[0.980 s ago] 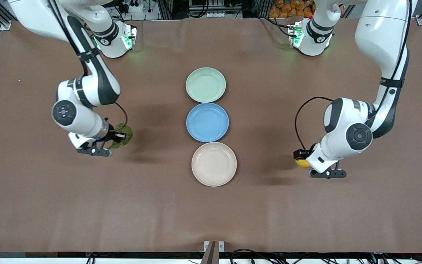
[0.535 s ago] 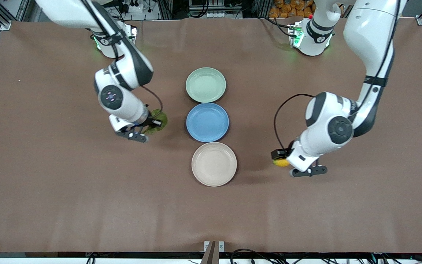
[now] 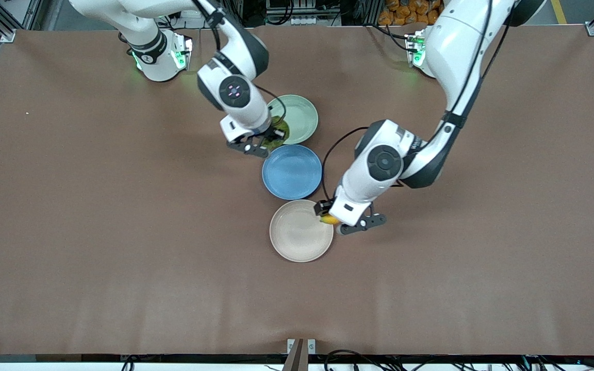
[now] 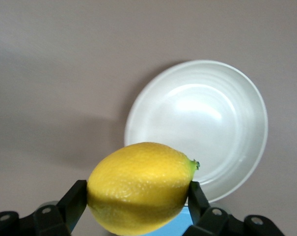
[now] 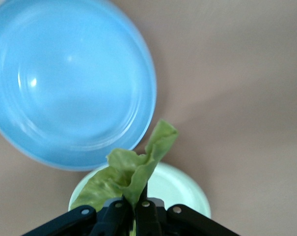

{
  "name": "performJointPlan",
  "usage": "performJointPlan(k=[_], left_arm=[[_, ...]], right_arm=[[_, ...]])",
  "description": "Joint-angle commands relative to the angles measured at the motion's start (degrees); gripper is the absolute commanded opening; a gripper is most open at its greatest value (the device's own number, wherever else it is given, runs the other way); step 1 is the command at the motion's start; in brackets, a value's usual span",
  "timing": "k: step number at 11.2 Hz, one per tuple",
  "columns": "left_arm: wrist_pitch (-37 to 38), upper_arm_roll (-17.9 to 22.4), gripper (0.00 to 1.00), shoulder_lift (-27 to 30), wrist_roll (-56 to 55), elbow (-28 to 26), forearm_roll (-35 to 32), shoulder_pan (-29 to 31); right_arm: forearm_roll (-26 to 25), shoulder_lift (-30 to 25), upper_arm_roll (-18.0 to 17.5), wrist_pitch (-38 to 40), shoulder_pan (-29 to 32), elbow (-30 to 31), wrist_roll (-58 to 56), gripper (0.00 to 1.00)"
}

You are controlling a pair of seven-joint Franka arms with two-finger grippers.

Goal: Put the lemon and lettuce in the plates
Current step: 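Carry the lettuce toward the green plate while the left gripper carries the lemon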

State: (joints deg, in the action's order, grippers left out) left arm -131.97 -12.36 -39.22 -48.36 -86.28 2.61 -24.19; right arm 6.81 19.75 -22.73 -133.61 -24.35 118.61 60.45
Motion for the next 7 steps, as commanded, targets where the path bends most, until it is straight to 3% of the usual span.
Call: performJointPlan(k=[1,5,7], left_arm=[[-7.48,0.94,0.0,-3.4,-5.67,1.99,0.73,-3.66],[-14.45,2.86,0.0,-6.57,-7.45,2.16,0.55,-6.74],[-15.16,4.09,0.0,-6.75,-8.68,2.16,0.55,-7.71]], right_arm=[[1.19,3.09,-2.73,-5.43,-3.77,1.98,2.56,0.0],[0.32,4.24,-4.25,-6.49,-6.76,4.17,5.11,0.02],[-3.36,4.94,-4.69,-6.49,-6.85,4.18,5.46,0.67]])
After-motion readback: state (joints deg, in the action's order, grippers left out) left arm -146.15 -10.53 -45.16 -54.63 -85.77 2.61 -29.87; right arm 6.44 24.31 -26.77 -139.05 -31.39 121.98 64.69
